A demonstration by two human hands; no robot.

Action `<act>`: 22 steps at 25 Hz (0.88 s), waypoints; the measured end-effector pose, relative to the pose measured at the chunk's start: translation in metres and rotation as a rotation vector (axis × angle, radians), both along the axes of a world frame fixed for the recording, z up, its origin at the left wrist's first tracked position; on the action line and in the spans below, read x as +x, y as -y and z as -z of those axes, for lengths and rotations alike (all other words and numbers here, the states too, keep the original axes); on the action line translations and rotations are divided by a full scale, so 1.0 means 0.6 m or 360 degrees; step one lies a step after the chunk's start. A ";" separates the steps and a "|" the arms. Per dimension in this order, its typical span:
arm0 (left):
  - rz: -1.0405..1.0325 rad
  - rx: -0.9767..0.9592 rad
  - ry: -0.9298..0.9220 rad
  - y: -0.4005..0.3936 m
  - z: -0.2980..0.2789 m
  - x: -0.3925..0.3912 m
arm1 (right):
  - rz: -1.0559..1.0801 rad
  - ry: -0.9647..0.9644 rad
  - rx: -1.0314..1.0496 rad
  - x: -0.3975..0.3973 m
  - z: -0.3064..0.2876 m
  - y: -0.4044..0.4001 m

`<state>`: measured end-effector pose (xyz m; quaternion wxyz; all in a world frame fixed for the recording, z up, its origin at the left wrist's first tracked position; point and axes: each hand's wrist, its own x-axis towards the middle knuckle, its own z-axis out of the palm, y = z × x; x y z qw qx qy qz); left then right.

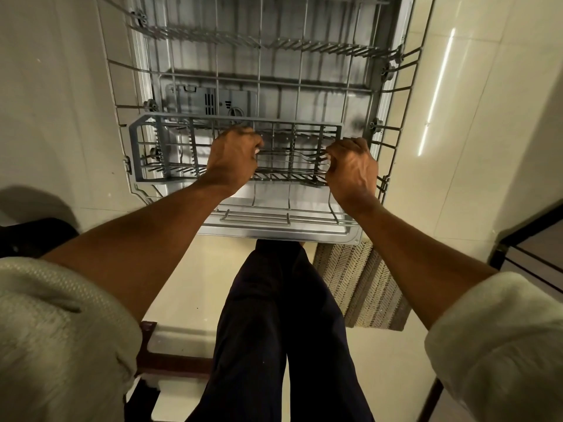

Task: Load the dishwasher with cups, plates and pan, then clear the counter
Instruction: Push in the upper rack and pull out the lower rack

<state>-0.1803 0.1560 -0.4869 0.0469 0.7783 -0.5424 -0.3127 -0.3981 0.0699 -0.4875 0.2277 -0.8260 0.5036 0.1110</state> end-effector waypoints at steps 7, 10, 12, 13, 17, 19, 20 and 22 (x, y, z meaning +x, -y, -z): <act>-0.0025 -0.0007 -0.0026 -0.005 -0.003 -0.004 | -0.0040 0.0005 0.0024 -0.001 -0.010 -0.008; -0.0027 0.0022 -0.0005 -0.012 -0.001 -0.001 | -0.0051 -0.0016 0.0043 0.003 -0.015 -0.012; -0.0033 0.0060 0.0010 -0.014 0.001 0.004 | -0.0054 -0.0038 0.0059 0.005 -0.018 -0.010; -0.0033 0.0075 0.0020 -0.014 0.003 0.007 | -0.0054 -0.0053 0.0071 0.006 -0.018 -0.010; -0.0038 0.0107 0.0032 -0.011 0.009 0.012 | -0.0038 -0.0090 0.0090 0.013 -0.019 -0.009; -0.0026 0.0100 0.0036 -0.012 0.011 0.012 | -0.0029 -0.0084 0.0078 0.014 -0.020 -0.009; -0.0030 0.0095 0.0036 -0.014 0.011 0.012 | -0.0028 -0.0081 0.0079 0.015 -0.020 -0.009; -0.0039 0.0092 0.0034 -0.015 0.011 0.012 | -0.0032 -0.0081 0.0077 0.014 -0.020 -0.010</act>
